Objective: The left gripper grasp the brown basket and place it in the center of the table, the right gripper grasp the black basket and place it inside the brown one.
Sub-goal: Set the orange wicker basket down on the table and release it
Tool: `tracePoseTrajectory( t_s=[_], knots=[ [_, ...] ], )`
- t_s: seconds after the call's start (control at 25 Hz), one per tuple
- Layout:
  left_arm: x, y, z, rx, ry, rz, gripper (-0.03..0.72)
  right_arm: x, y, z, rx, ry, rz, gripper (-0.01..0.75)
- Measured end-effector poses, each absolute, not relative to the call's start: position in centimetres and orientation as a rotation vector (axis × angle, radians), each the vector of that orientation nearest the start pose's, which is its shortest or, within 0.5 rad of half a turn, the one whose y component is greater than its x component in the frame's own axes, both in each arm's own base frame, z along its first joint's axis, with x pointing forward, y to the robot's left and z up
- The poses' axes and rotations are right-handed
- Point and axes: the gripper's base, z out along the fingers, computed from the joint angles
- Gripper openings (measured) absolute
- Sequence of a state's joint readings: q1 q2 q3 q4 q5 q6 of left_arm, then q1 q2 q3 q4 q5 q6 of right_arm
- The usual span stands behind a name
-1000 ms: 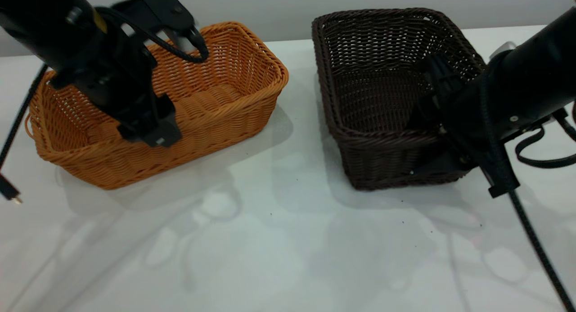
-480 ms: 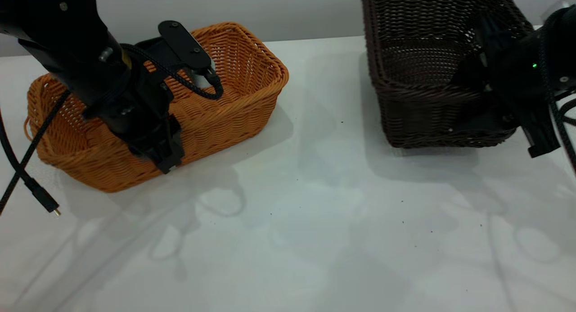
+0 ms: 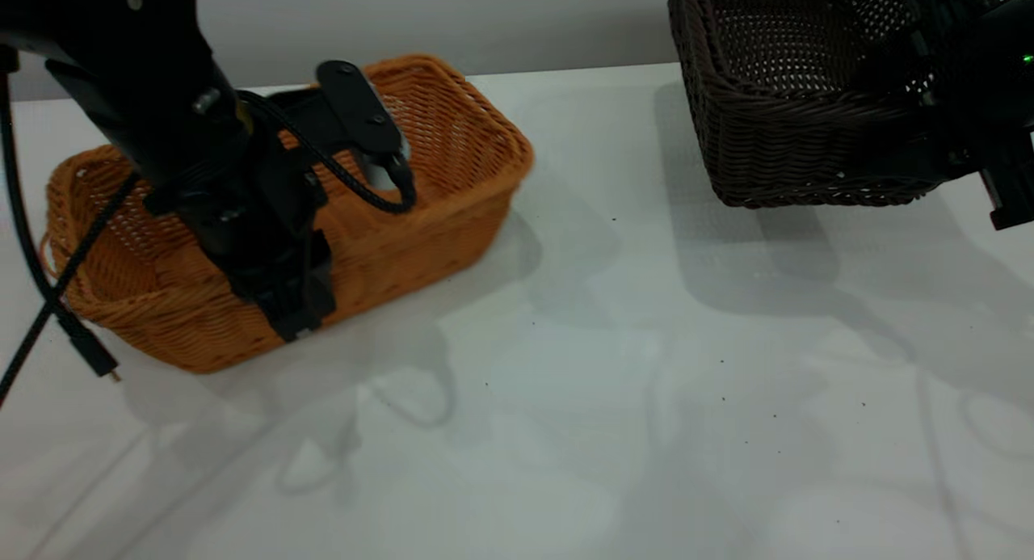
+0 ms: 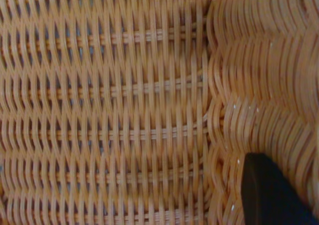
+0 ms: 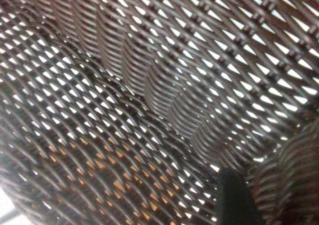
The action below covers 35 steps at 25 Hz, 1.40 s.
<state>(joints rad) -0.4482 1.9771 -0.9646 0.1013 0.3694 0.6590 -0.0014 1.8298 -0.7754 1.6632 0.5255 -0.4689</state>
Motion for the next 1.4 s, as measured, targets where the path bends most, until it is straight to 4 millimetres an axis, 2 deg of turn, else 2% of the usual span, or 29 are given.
tracePoseTrajectory(
  t_s=[0.24,0.52,0.72,0.92,1.16,1.24,1.4],
  knots=[
    [29.1,-17.2,10.0,1.699,2.322,0.069,0.099,31.8,2.2,13.2,1.299,2.331,1.146,0.306],
    [26.5,-20.1,10.0,1.918,2.221,-0.021,0.099,31.6,0.2,13.7,1.261,2.297,1.238,0.306],
    [25.0,-21.8,10.0,2.004,2.155,-0.074,0.099,31.9,-0.2,14.3,1.183,2.326,1.260,0.306],
    [24.7,-22.0,10.0,2.004,2.156,-0.075,0.098,32.7,0.0,15.4,1.112,2.340,1.297,0.295],
    [24.6,-21.9,9.9,2.009,2.179,-0.080,0.100,32.7,0.1,15.4,1.087,2.362,1.301,0.295],
    [24.5,-21.9,9.9,2.014,2.186,-0.082,0.138,32.7,0.1,15.5,1.082,2.364,1.313,0.295],
    [24.5,-21.9,9.9,1.979,2.222,-0.089,0.349,32.6,0.1,15.4,1.071,2.378,1.299,0.295]
  ],
)
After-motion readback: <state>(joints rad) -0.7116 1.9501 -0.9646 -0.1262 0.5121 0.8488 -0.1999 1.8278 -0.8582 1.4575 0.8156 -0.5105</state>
